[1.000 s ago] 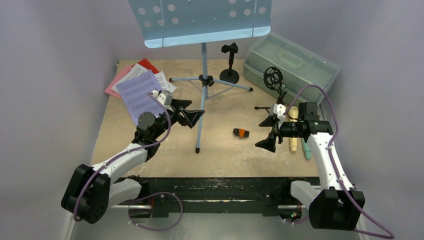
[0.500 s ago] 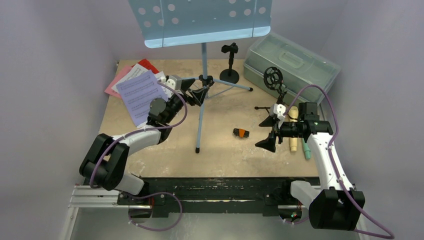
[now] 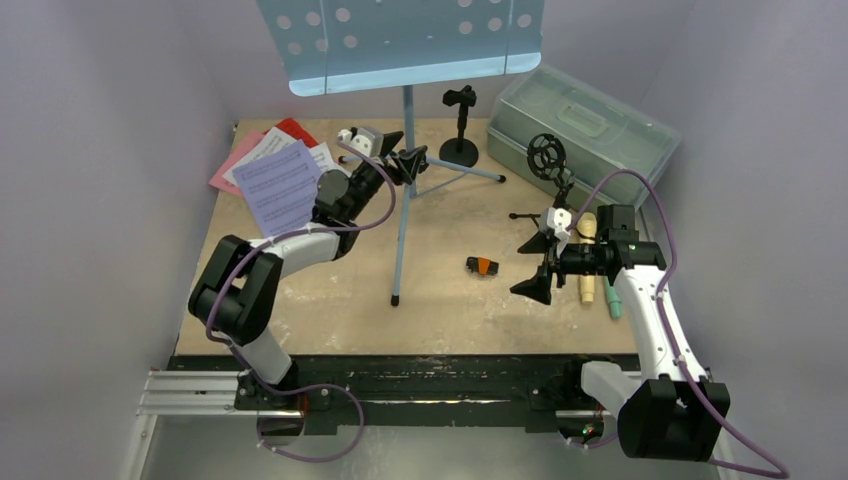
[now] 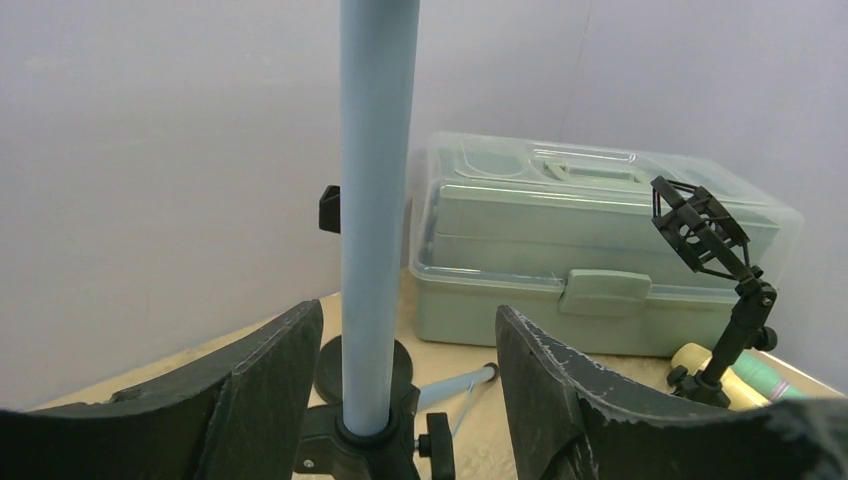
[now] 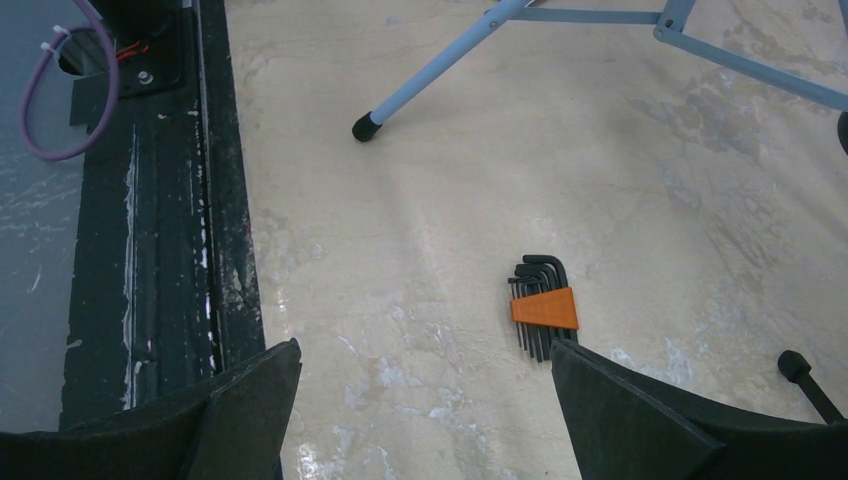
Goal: Pack up the instrument practice props
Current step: Adjust the music stand at the center of the board.
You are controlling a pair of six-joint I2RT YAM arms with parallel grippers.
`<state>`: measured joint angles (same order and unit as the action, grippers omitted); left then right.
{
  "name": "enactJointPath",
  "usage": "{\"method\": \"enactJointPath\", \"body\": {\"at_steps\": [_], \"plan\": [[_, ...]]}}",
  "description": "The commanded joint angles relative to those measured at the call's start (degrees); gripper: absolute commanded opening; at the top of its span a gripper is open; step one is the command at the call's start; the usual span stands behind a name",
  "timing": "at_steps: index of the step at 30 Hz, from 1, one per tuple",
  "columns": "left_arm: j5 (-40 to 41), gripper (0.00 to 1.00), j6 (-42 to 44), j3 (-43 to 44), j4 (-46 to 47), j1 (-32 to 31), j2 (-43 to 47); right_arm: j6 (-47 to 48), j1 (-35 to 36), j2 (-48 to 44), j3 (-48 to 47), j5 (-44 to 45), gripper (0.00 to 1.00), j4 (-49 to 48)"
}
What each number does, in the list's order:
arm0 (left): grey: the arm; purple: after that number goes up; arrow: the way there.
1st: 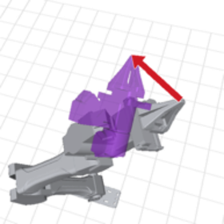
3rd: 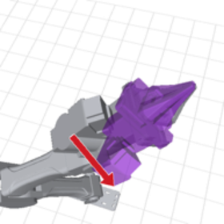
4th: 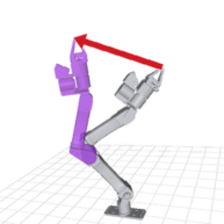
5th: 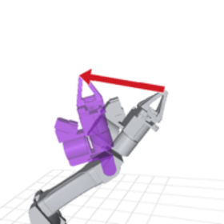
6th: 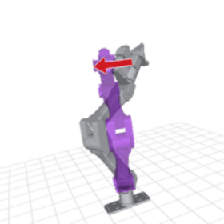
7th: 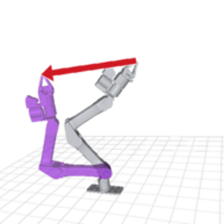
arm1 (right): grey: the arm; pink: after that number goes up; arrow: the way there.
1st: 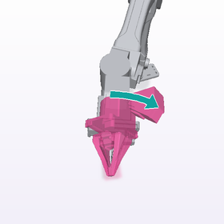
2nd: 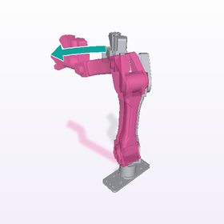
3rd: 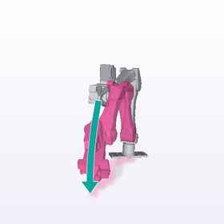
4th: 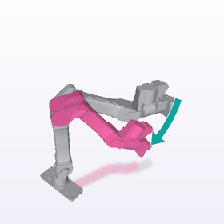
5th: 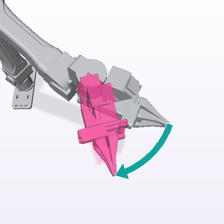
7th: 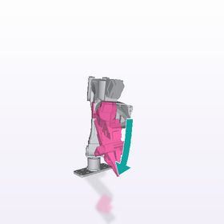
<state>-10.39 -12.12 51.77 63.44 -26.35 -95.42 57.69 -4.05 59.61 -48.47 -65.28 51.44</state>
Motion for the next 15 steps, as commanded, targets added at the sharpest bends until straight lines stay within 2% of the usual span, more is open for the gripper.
{"method": "enactJointPath", "body": {"at_steps": [1, 10, 14, 15], "plan": [[-2.19, 0.61, 3.1, 4.52, -0.25, -0.11, -1.35, 0.32, 0.36, -0.73, 0.19, -0.38, 0.99, -0.49], [-0.95, 0.4, 9.43, 8.25, -8.2, -0.11, -2.38, 0.29, 0.48, -0.64, 0.13, -0.3, 0.99, -0.46], [-1.28, 0.19, 9.72, 9.04, -10.36, -0.1, -2.3, 0.26, 0.54, -0.64, 0.13, -0.29, 0.99, -0.46], [-1.24, 0.05, 9.29, 9.1, -10.94, -0.11, -2.05, 0.29, 0.54, -0.64, 0.13, -0.29, 0.99, -0.46]]}}
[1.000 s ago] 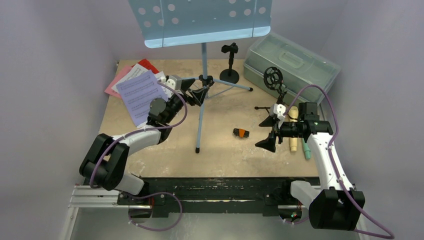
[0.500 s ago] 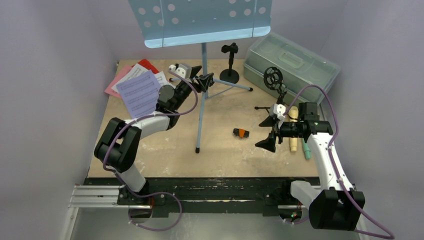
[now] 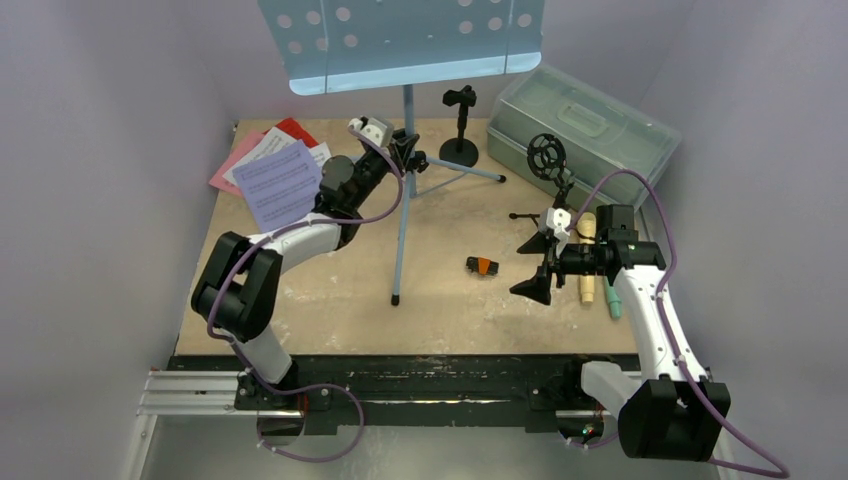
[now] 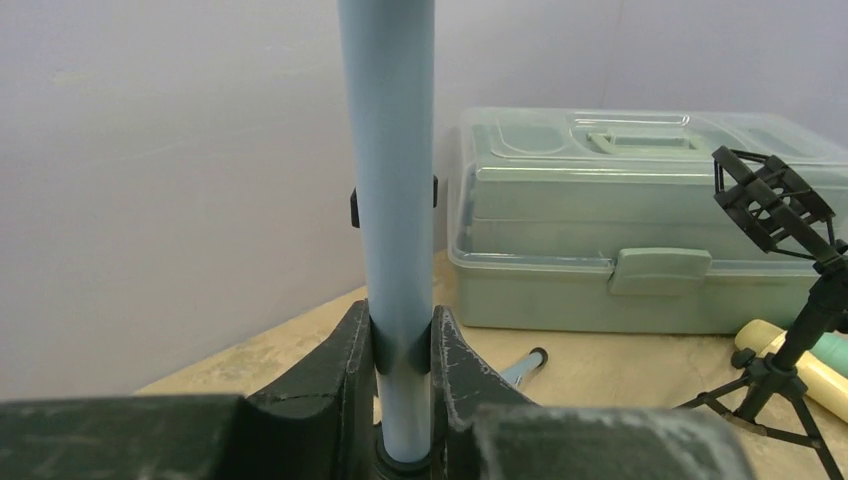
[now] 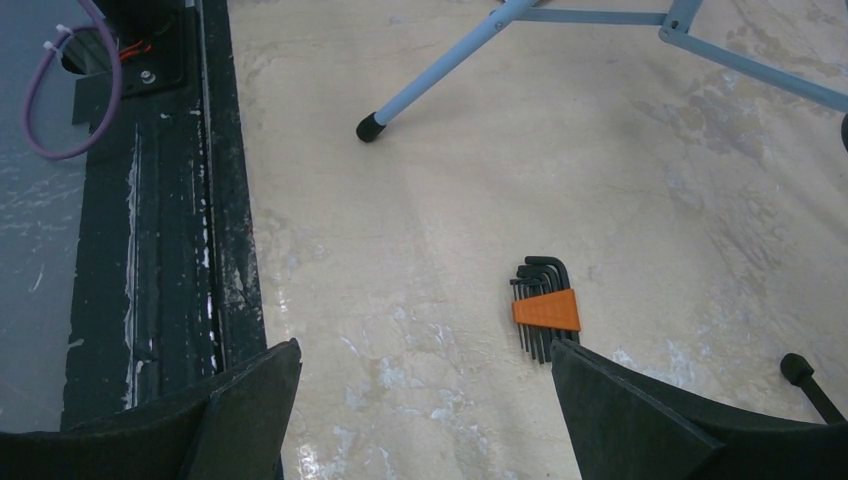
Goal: Pack up the instrument practice props
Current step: Adjust the music stand at the center of the board.
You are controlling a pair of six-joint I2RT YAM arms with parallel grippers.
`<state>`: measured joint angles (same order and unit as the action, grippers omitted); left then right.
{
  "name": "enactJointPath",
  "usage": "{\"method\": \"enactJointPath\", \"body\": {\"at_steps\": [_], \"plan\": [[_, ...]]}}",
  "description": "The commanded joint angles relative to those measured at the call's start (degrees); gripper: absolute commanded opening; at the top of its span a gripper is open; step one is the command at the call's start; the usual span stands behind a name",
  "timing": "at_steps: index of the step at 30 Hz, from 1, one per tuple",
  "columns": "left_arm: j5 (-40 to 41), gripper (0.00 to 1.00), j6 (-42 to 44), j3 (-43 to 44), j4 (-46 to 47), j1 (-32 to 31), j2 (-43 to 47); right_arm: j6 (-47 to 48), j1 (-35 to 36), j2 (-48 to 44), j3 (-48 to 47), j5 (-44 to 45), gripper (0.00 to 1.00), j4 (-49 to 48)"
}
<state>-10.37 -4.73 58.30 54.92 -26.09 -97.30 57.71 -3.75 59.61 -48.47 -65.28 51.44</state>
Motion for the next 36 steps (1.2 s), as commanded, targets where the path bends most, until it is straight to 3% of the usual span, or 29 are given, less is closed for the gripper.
{"method": "enactJointPath", "body": {"at_steps": [1, 10, 18, 25, 36], "plan": [[-0.87, 0.0, 1.17, 2.6, -3.03, -0.37, 0.28, 0.29, 0.23, -0.64, 0.13, -0.29, 0.99, -0.46], [6.19, 0.0, -4.68, -1.24, -8.62, -3.06, 8.55, -0.61, 0.23, -0.06, -0.33, -1.61, 0.99, -0.54], [21.68, 0.0, -7.96, -4.14, -14.46, -11.27, 14.28, -7.07, 0.32, 4.78, -4.12, -5.18, 0.99, -2.34], [34.63, 0.0, -14.76, -4.49, -15.28, -16.61, 14.21, -26.76, 2.69, 11.43, -12.44, -6.33, 0.98, -14.11], [39.33, 0.0, -20.95, -3.6, -14.47, -19.74, 12.27, -78.75, 13.61, 15.0, -8.94, 8.85, 0.94, -60.48]]}}
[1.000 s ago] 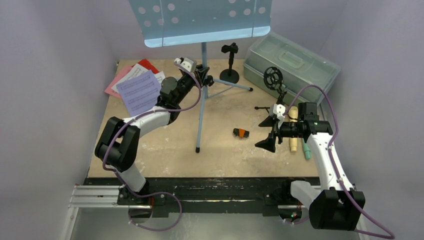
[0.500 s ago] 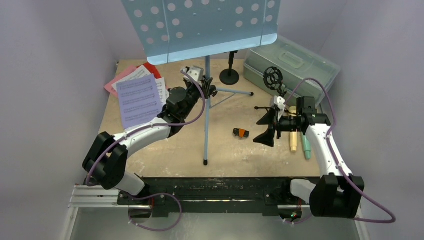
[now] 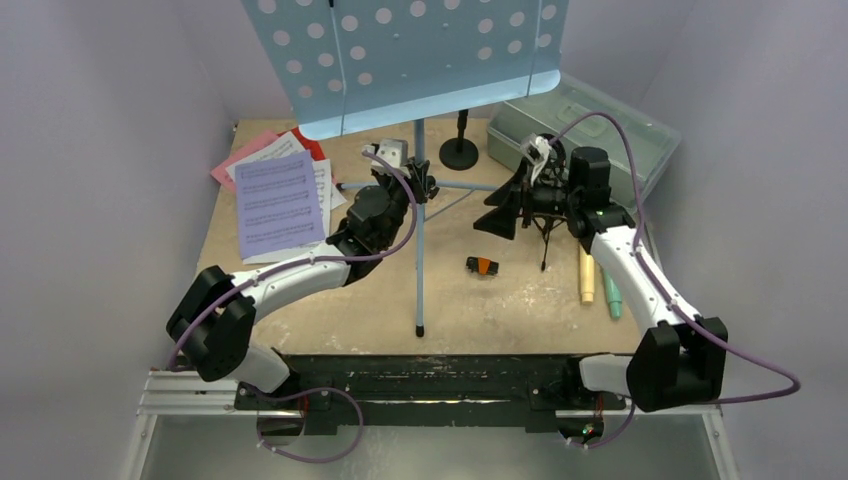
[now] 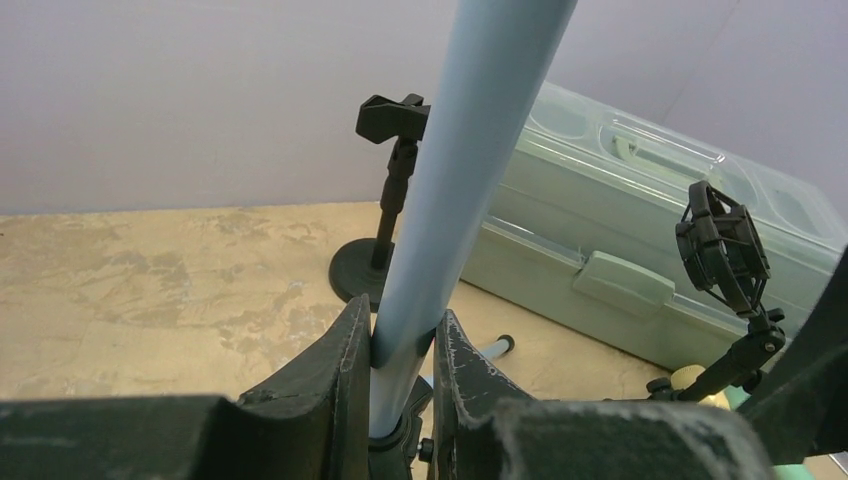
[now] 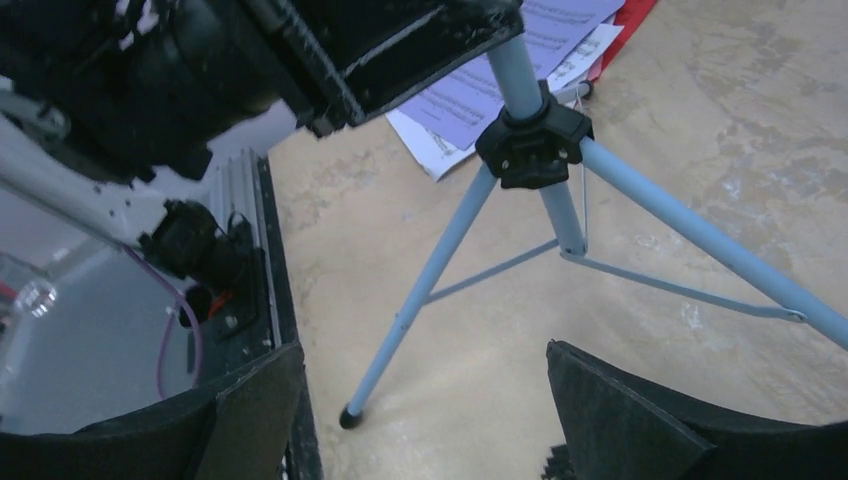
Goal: Pack up the instrument practice props
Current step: Adjust the music stand at the center of the board, then unscrew the knob on the music stand.
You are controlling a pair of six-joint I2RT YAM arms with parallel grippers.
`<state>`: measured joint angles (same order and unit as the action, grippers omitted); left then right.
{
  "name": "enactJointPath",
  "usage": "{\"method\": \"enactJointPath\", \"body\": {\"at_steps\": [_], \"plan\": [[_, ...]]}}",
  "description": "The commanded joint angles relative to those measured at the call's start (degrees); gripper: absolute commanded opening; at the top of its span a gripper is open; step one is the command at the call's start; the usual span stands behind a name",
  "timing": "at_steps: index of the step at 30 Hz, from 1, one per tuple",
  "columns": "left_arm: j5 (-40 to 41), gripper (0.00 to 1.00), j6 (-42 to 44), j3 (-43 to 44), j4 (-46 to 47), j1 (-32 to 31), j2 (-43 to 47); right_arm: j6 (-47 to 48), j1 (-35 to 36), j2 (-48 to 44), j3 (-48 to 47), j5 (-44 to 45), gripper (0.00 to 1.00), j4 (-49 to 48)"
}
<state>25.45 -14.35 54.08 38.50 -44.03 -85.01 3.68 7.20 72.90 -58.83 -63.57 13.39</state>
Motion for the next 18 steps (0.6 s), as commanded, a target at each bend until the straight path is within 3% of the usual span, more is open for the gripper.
{"method": "enactJointPath", "body": {"at_steps": [1, 5, 13, 18], "plan": [[3.59, 0.0, -11.64, 0.71, 1.84, -1.96, 0.14, -29.55, 3.24, 2.43, 1.92, 9.38, 0.94, -26.03], [4.99, 0.0, -12.84, 0.43, 1.24, -3.09, 0.92, -41.08, 6.35, 6.09, 1.93, 17.87, 0.93, -31.36], [5.7, 0.0, -14.06, 0.28, 0.74, -4.01, 1.34, -49.02, 11.05, 11.85, 5.04, 24.75, 0.91, -40.11], [6.18, 0.0, -14.03, 0.06, 0.62, -4.07, 1.52, -49.46, 13.59, 15.0, 4.21, 27.81, 0.86, -40.62]]}}
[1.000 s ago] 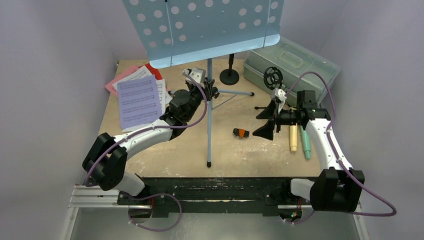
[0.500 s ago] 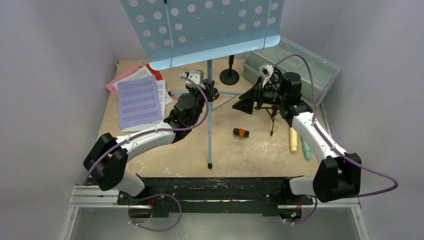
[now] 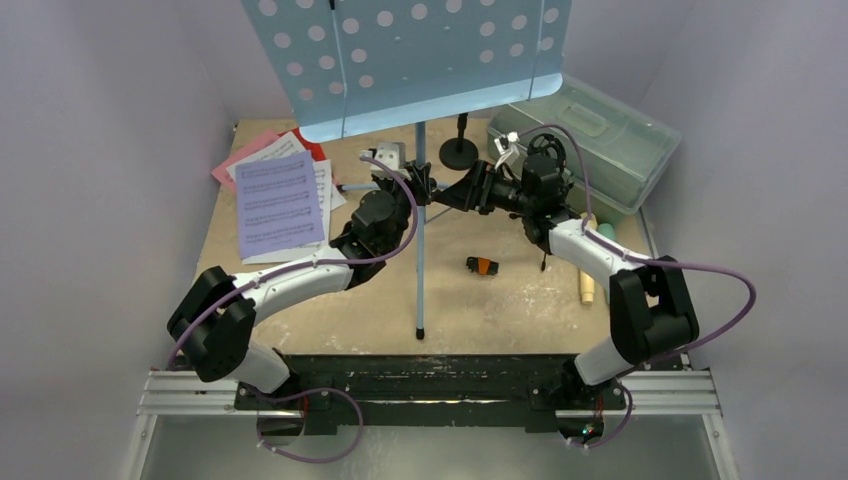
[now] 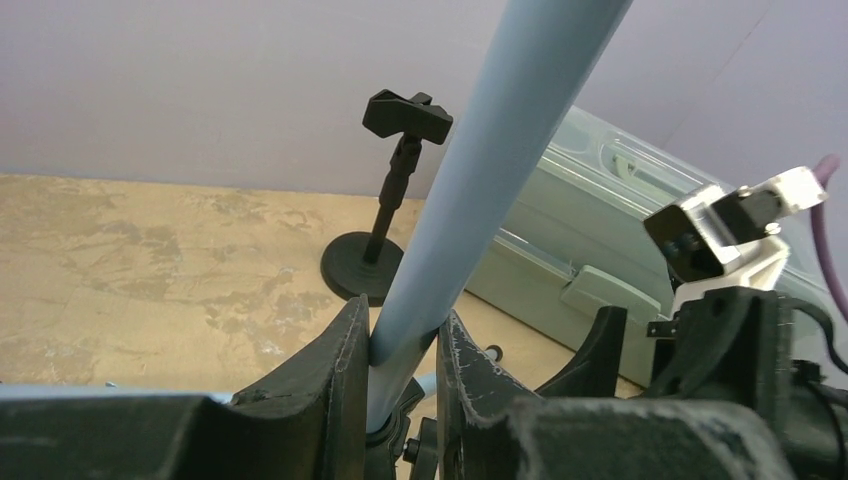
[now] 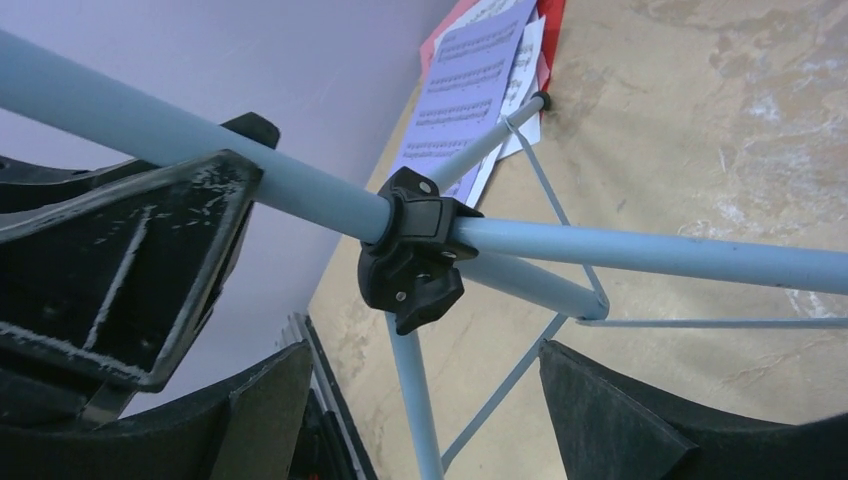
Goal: Pack up the instrument practice props
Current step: Unscrew the knob on the music stand.
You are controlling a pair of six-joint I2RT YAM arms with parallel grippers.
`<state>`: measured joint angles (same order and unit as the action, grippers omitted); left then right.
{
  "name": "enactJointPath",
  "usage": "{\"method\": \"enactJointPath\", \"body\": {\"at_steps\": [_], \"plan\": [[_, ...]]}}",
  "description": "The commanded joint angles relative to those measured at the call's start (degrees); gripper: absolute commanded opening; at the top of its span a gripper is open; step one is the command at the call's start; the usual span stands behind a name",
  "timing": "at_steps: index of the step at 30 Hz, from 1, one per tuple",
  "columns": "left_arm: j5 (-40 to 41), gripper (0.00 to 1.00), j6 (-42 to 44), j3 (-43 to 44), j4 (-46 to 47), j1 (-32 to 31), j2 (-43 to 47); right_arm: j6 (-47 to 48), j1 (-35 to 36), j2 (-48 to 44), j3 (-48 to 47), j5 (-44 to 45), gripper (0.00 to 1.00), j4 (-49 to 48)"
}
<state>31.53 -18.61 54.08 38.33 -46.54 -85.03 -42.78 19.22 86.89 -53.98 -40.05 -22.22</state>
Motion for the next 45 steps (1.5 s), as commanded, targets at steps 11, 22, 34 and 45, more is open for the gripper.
{"method": "enactJointPath", "body": {"at_steps": [11, 22, 34, 45], "plan": [[-0.3, 0.0, -9.95, -0.19, 0.44, -1.53, 1.55, -3.23, 2.4, 4.27, -1.13, 5.81, 0.68, -7.96], [-0.6, 0.0, -10.04, -0.3, 0.26, -1.55, 1.8, -4.65, 2.47, 5.46, -1.02, 4.24, 0.55, -11.93], [-0.68, 0.0, -9.62, 0.12, -0.18, -1.53, 1.98, -3.75, 2.69, 5.65, -0.78, 3.7, 0.36, -12.66], [1.3, 0.0, -10.28, 1.99, -3.59, -1.28, 1.86, 7.69, 3.22, 3.03, -0.19, 4.38, 0.0, -12.79]]}}
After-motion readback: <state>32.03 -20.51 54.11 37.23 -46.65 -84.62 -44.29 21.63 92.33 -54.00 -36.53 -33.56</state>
